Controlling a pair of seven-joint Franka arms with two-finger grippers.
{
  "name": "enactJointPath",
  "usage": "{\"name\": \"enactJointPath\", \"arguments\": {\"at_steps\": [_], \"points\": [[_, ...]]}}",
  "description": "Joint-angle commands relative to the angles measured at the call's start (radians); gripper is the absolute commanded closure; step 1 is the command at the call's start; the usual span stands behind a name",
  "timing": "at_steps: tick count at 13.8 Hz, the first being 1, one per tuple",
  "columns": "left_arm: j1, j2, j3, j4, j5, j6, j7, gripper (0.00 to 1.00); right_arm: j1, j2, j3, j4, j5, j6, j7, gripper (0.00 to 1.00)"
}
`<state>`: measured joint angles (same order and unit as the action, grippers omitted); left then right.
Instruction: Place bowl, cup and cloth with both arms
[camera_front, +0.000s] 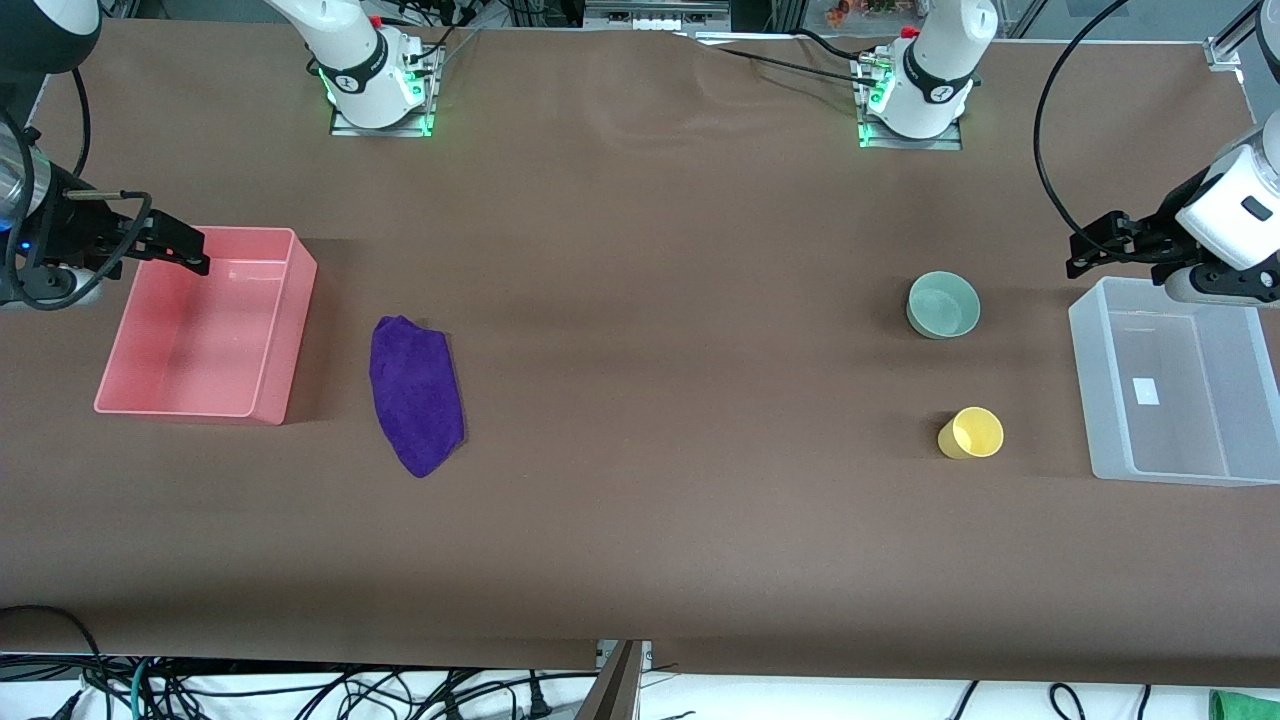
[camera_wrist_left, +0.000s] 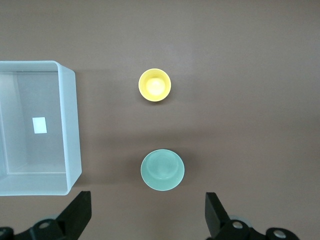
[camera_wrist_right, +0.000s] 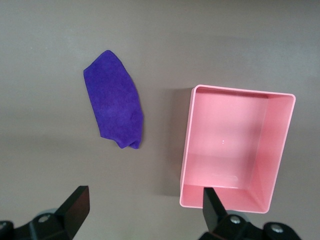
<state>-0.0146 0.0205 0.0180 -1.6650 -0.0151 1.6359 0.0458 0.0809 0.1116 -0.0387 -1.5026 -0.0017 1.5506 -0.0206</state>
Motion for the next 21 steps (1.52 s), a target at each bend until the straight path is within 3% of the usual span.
{"name": "enactJointPath", "arguments": {"at_steps": [1,18,21], "points": [[-0.012,-0.007,0.014,0.008,-0.022,-0.022,0.008,0.00,-0.004,0.011,0.005,0.031,-0.012,-0.007,-0.010,0.00],[-0.019,0.019,0.010,0.004,-0.022,-0.076,0.008,0.00,-0.006,0.016,0.003,0.031,-0.012,-0.003,-0.007,0.00],[-0.012,0.062,0.011,0.007,-0.022,-0.192,0.008,0.00,-0.004,0.017,0.003,0.030,-0.009,-0.001,-0.002,0.00]]}}
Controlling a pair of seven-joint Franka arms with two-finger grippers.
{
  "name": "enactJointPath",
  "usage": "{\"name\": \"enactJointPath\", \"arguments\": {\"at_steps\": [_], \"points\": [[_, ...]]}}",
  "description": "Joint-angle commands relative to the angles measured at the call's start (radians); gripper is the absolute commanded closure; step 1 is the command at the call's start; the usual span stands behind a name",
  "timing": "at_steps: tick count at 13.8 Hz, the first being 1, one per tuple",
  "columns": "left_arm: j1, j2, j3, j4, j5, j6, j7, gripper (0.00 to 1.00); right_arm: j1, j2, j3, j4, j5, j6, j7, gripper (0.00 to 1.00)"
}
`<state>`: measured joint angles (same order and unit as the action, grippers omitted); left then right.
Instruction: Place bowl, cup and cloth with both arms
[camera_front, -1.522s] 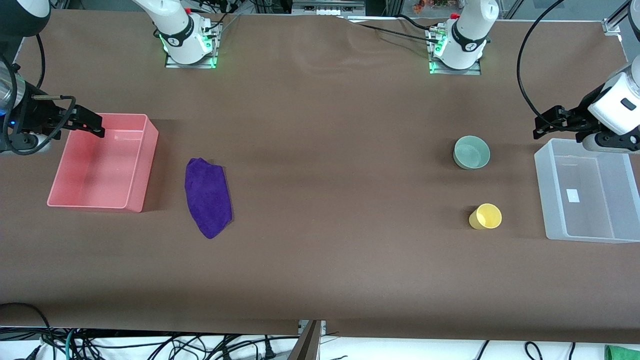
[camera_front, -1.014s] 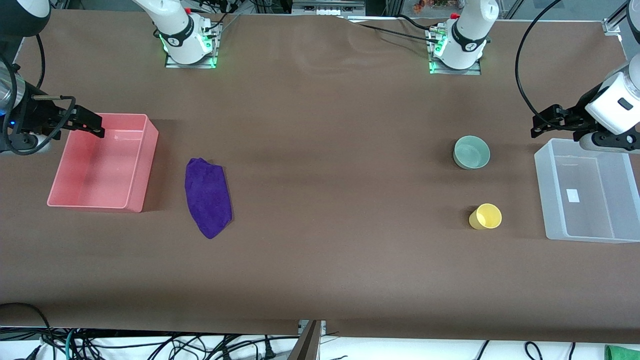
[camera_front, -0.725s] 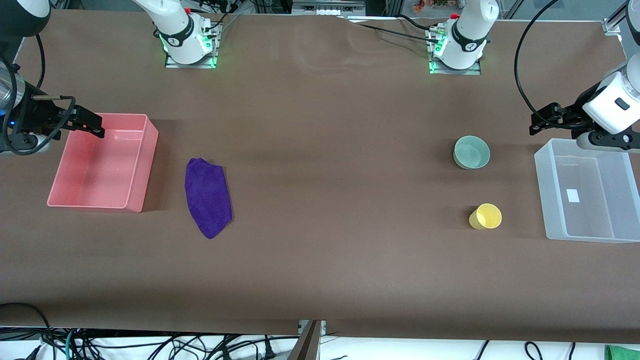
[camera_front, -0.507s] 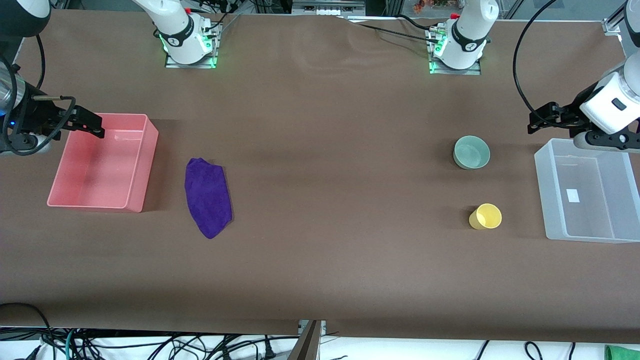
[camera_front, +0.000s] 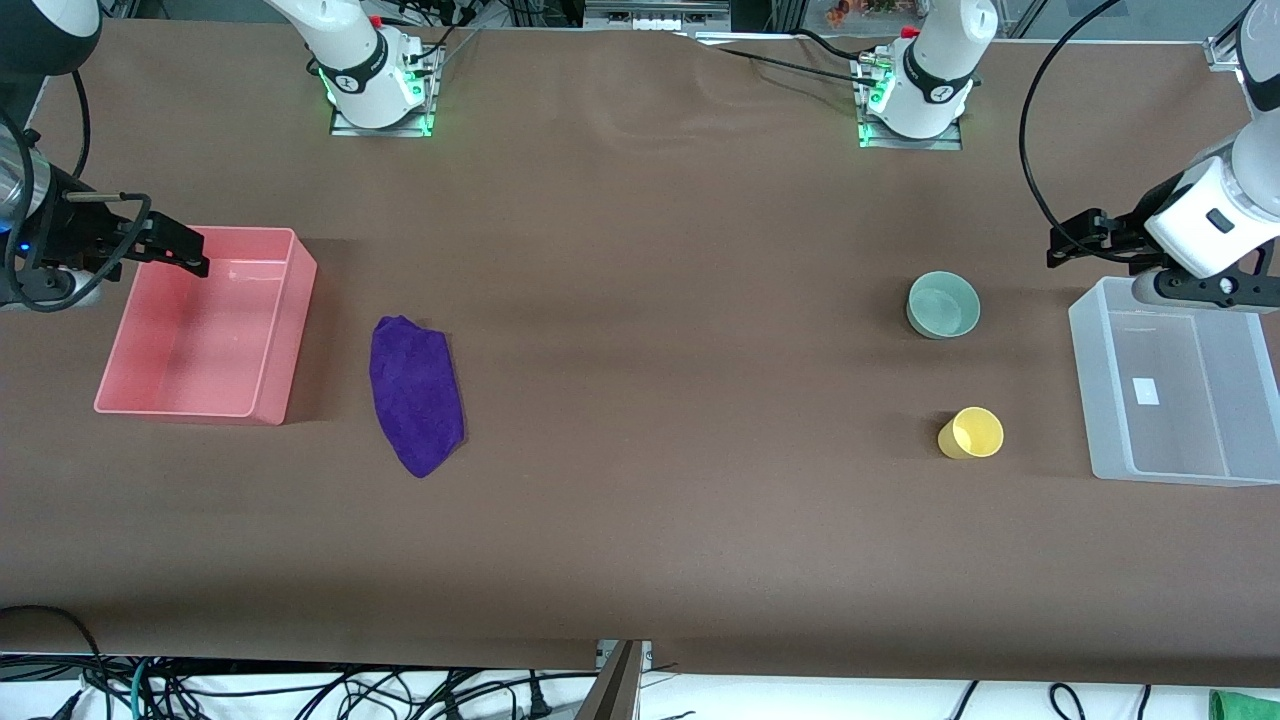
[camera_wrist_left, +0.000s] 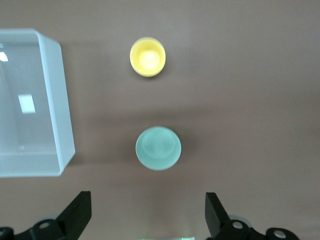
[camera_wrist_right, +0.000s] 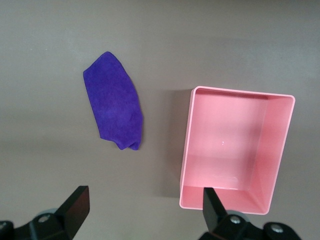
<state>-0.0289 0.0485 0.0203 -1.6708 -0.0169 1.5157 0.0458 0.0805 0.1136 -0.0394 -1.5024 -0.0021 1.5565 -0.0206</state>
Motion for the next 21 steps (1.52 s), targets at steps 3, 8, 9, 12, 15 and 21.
{"name": "enactJointPath", "arguments": {"at_steps": [3,8,9,12,15,21], "points": [[0.041,0.067,0.012,-0.035,-0.020,-0.074,0.054,0.00,0.001,0.012,0.010,0.013,-0.048,0.016,-0.002,0.00],[0.119,0.050,0.010,-0.238,-0.032,0.154,0.207,0.00,-0.005,0.017,0.030,-0.154,-0.049,0.112,0.001,0.00],[0.121,0.033,0.010,-0.310,-0.032,0.232,0.226,0.00,-0.005,0.018,0.053,-0.195,-0.042,0.164,0.014,0.00],[0.119,-0.024,0.007,-0.574,-0.032,0.501,0.259,0.00,-0.007,0.044,0.093,-0.382,-0.039,0.418,0.115,0.00],[0.118,0.010,0.006,-0.726,-0.035,0.737,0.308,0.00,-0.005,0.125,0.113,-0.478,-0.039,0.572,0.126,0.00],[0.107,0.186,-0.022,-0.747,-0.103,0.929,0.325,0.45,0.037,0.267,0.142,-0.639,-0.039,0.905,0.238,0.00]]}}
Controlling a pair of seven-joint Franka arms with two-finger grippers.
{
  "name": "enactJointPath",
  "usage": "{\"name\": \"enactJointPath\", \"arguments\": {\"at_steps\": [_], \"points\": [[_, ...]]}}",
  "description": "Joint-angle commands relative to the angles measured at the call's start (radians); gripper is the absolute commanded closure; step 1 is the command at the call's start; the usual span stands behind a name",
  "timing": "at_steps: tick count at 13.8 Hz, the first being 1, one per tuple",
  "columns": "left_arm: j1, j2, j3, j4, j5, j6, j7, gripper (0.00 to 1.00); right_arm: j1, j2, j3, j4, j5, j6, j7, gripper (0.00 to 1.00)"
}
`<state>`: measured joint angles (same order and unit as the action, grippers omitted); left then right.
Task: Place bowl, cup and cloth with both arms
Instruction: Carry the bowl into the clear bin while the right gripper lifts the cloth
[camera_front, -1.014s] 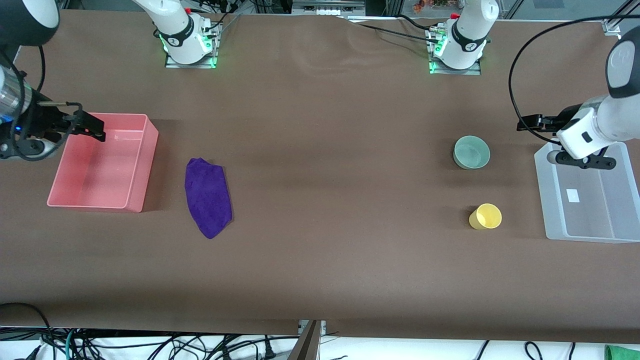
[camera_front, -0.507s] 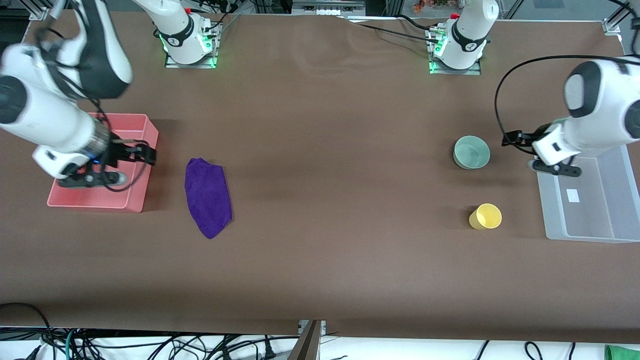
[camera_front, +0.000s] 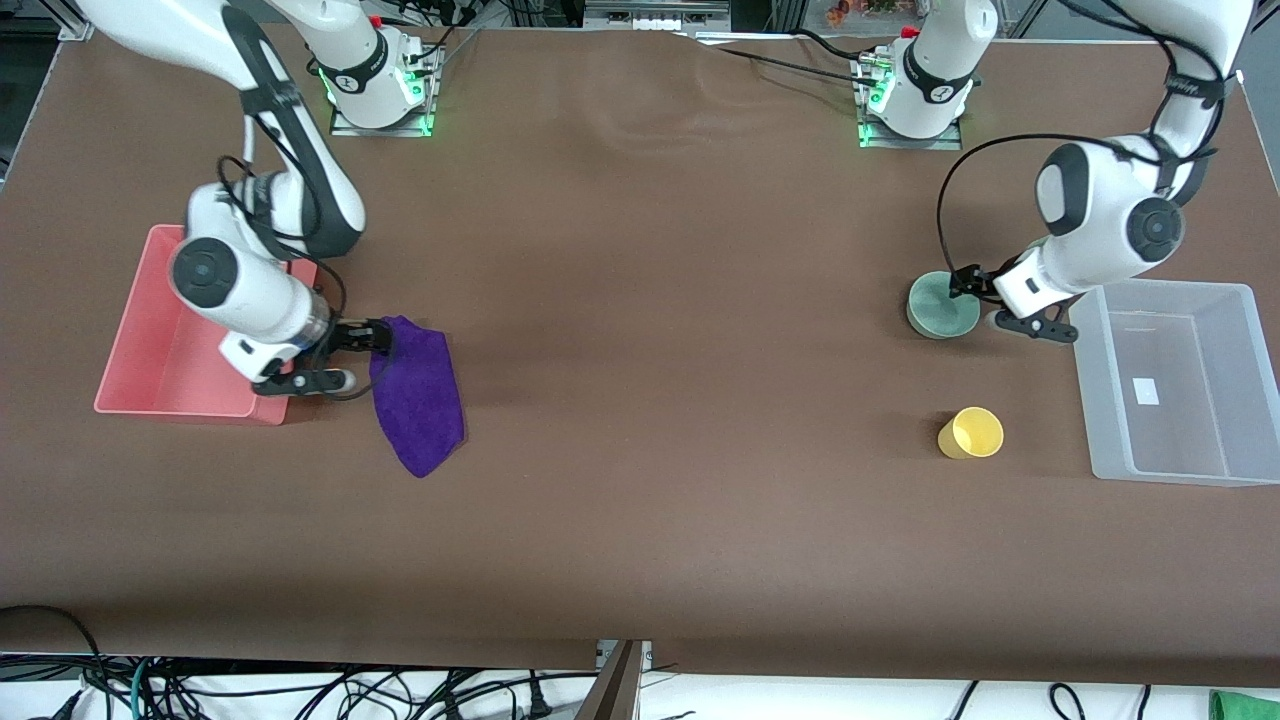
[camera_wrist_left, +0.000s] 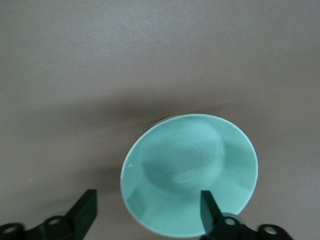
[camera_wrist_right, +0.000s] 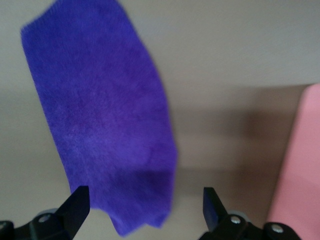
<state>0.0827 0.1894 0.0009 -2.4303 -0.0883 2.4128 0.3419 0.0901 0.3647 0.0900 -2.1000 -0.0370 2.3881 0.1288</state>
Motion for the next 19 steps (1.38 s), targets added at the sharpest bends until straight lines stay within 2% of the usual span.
{"name": "enactJointPath", "arguments": {"at_steps": [1,2,4,5,6,7,8,9,12,15,17,19], "points": [[-0.006,0.076,-0.004,0.013,-0.031,0.075,0.028,0.48,0.045,0.026,0.013,-0.054,-0.011,0.101,0.141,0.00],[-0.006,0.102,-0.004,0.013,-0.031,0.095,0.028,0.58,0.048,0.037,0.013,-0.061,-0.012,0.108,0.149,0.00],[-0.006,0.111,-0.002,0.025,-0.031,0.089,0.028,0.96,0.048,0.068,0.013,-0.070,-0.012,0.141,0.147,0.02],[-0.001,0.110,-0.002,0.033,-0.031,0.083,0.028,1.00,0.048,0.072,0.013,-0.092,-0.014,0.190,0.144,0.26],[0.005,0.110,-0.002,0.040,-0.031,0.083,0.029,1.00,0.048,0.077,0.013,-0.106,-0.014,0.213,0.144,0.57],[0.006,0.107,-0.002,0.062,-0.031,0.077,0.023,1.00,0.048,0.080,0.013,-0.104,-0.014,0.212,0.143,0.77],[0.006,0.094,-0.001,0.092,-0.031,0.027,0.020,1.00,0.046,0.082,0.013,-0.104,-0.014,0.210,0.143,0.93],[0.009,0.082,0.005,0.152,-0.031,-0.068,0.022,1.00,0.046,0.082,0.013,-0.103,-0.014,0.210,0.143,1.00],[0.058,0.081,0.010,0.394,-0.019,-0.428,0.029,1.00,0.043,0.059,0.013,-0.083,-0.015,0.186,0.138,1.00],[0.145,0.106,0.010,0.636,0.069,-0.662,0.093,1.00,0.016,0.004,0.011,0.058,-0.021,-0.060,0.106,1.00],[0.189,0.180,0.011,0.793,0.151,-0.708,0.193,1.00,-0.009,-0.016,0.005,0.206,-0.020,-0.279,0.034,1.00],[0.241,0.270,0.010,0.925,0.228,-0.710,0.316,1.00,-0.035,-0.067,-0.004,0.311,-0.021,-0.480,-0.029,1.00]]}}
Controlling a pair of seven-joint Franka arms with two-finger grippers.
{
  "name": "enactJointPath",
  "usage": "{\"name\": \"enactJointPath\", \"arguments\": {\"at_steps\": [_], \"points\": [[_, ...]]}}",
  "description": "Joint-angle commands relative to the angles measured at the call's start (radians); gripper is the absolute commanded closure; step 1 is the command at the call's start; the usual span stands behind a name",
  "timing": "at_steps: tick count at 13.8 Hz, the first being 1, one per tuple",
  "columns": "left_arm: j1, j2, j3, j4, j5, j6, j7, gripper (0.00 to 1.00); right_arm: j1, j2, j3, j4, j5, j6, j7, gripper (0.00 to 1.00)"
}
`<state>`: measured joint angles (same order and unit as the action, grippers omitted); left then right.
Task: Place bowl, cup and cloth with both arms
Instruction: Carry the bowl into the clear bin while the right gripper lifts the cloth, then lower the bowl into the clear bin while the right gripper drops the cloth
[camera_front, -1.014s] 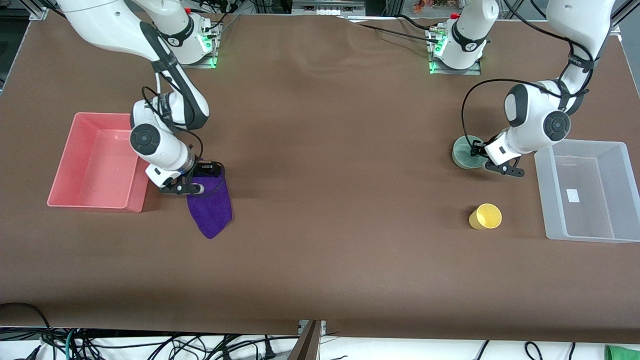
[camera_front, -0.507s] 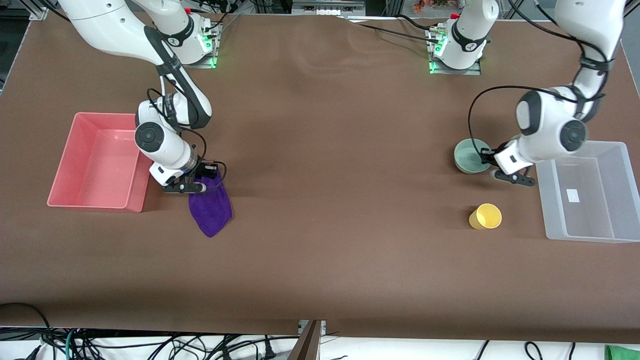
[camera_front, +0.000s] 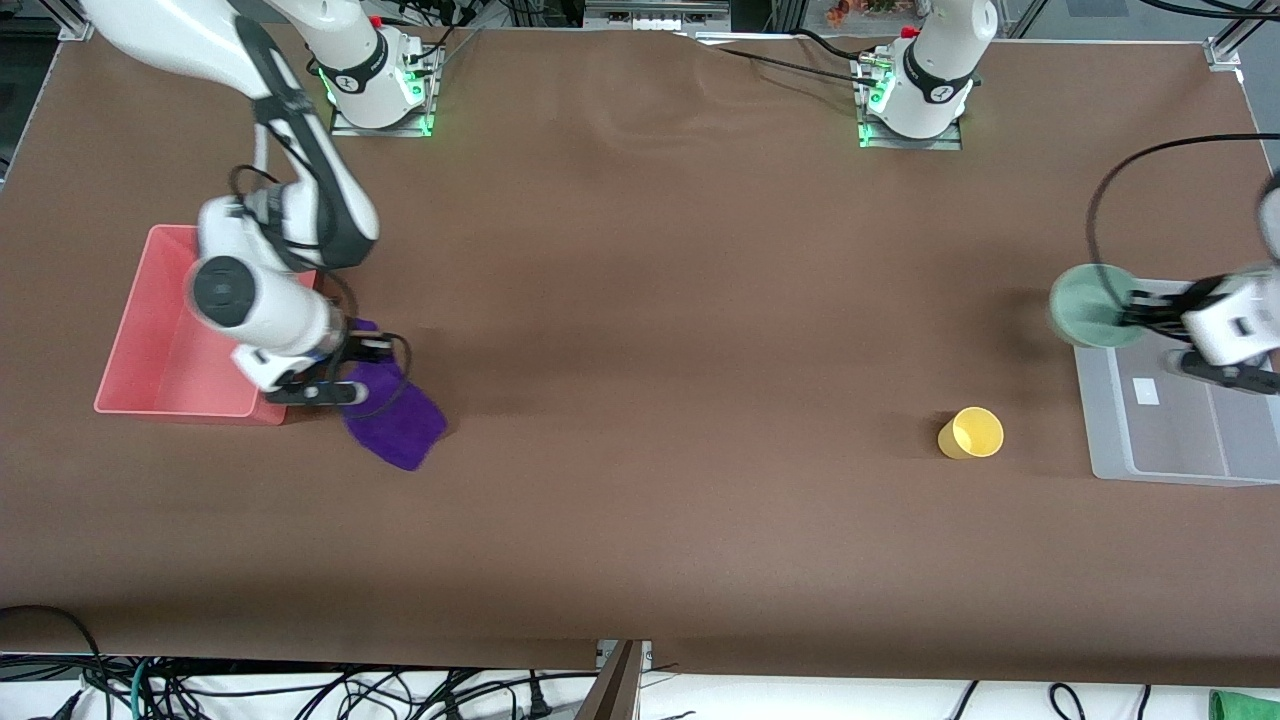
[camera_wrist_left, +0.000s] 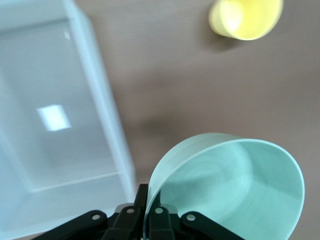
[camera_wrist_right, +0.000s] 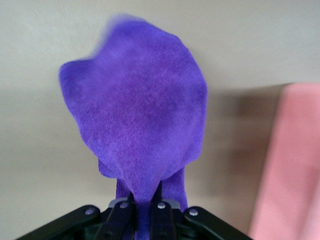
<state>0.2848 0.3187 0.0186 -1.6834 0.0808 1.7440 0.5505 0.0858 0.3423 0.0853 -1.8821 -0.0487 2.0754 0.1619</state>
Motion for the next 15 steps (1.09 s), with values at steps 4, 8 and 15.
{"name": "enactJointPath", "arguments": {"at_steps": [4,8,15], "points": [[0.178,0.333,-0.009,0.316,0.083,0.052,0.359,1.00,-0.060,-0.158,-0.171,0.173,-0.036,-0.463,-0.298,1.00],[0.226,0.439,-0.008,0.301,0.082,0.247,0.401,1.00,-0.060,-0.183,-0.392,0.121,-0.037,-0.491,-0.543,1.00],[0.228,0.393,-0.023,0.317,0.068,0.249,0.450,0.00,-0.060,-0.181,-0.487,-0.078,-0.037,-0.348,-0.556,1.00]]}}
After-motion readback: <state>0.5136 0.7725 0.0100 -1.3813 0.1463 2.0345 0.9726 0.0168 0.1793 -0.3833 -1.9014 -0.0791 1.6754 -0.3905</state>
